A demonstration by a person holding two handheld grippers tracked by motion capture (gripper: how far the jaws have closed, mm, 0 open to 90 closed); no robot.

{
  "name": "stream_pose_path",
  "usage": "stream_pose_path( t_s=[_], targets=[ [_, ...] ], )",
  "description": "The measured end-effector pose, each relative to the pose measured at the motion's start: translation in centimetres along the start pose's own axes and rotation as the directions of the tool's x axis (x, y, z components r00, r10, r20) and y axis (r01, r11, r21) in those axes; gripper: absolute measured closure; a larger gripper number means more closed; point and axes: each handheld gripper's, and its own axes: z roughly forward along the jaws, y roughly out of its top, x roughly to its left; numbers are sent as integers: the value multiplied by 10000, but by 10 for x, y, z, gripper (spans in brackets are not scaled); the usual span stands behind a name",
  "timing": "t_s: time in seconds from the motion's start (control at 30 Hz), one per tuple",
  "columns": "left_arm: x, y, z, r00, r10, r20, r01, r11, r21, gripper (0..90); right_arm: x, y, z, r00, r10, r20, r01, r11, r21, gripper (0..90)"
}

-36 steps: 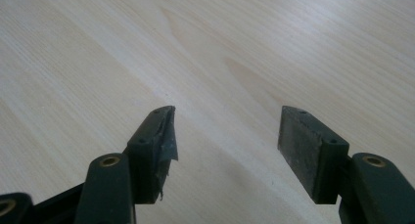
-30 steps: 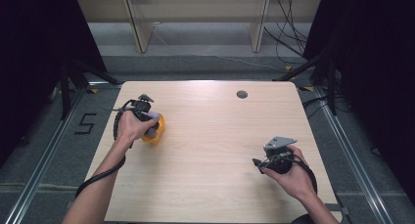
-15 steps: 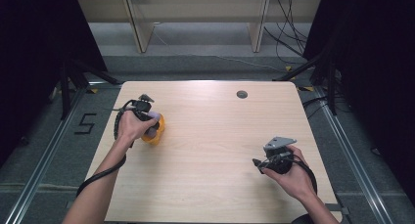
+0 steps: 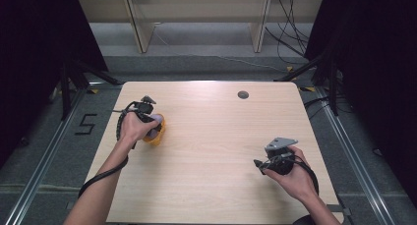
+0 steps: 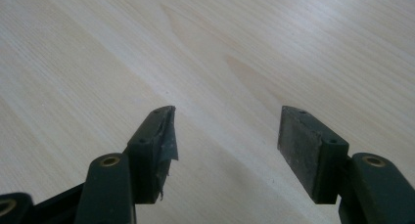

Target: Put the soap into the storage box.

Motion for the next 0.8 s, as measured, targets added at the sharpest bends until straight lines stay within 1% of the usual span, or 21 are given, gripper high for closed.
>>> stream_pose_path(
  t_s=[0.13,0.2,0.23,0.27,0.3,0.33,0.4,0.43,0.5,0.53,0.57,0.6,0.63,0.7,0.77,0.8],
  targets=[
    [0,0,0,10000,-10,-25,10,10000,-14,464,0,0,0,10000,-5,-5,5,10000,-2,395],
    [-1,0,-2,9998,-169,46,170,9997,-198,422,0,0,0,10000,-4,-8,4,10000,-2,394],
    [1,3,-8,9999,-70,95,73,9994,-350,396,0,0,0,10000,2,-8,-2,10000,-1,394],
    [1,3,-8,9999,-70,95,73,9994,-350,382,0,0,0,10000,-1,-12,1,10000,2,395],
    [1,4,-11,10000,8,55,-5,9987,-502,369,0,0,0,10000,7,-14,-7,10000,6,394],
    [1,4,-13,9999,46,148,-36,9976,-684,369,0,0,0,10000,7,-14,-7,10000,6,394],
    [0,4,-19,9997,51,258,-27,9960,-890,331,0,0,0,10000,3,3,-3,10000,5,394],
    [-1,4,-21,9995,18,316,15,9946,-1038,331,0,0,0,10000,3,3,-3,10000,5,394],
    [-2,2,-27,9993,105,355,-67,9946,-1037,296,0,0,0,10000,8,3,-8,10000,8,394],
    [-3,1,-30,9991,104,423,-55,9935,-1137,296,0,0,0,10000,8,3,-8,10000,8,394],
    [-4,-3,-34,9986,100,527,-30,9913,-1317,278,0,0,0,10000,5,3,-5,10000,7,394],
    [-4,-4,-36,9986,204,492,-132,9898,-1421,275,0,0,0,10000,9,-2,-9,10000,8,395],
    [-4,-4,-36,9986,204,492,-132,9898,-1421,270,0,0,0,10000,9,-2,-9,10000,8,395],
    [-4,-7,-41,9985,194,509,-120,9898,-1420,261,0,0,1,10000,44,-8,-44,10000,24,395],
    [-4,-11,-45,9980,295,567,-205,9879,-1534,251,0,0,1,10000,53,-13,-53,10000,26,395],
    [-4,-13,-47,9976,234,655,-125,9868,-1614,244,0,0,1,10000,54,-11,-54,10000,25,395]
  ],
)
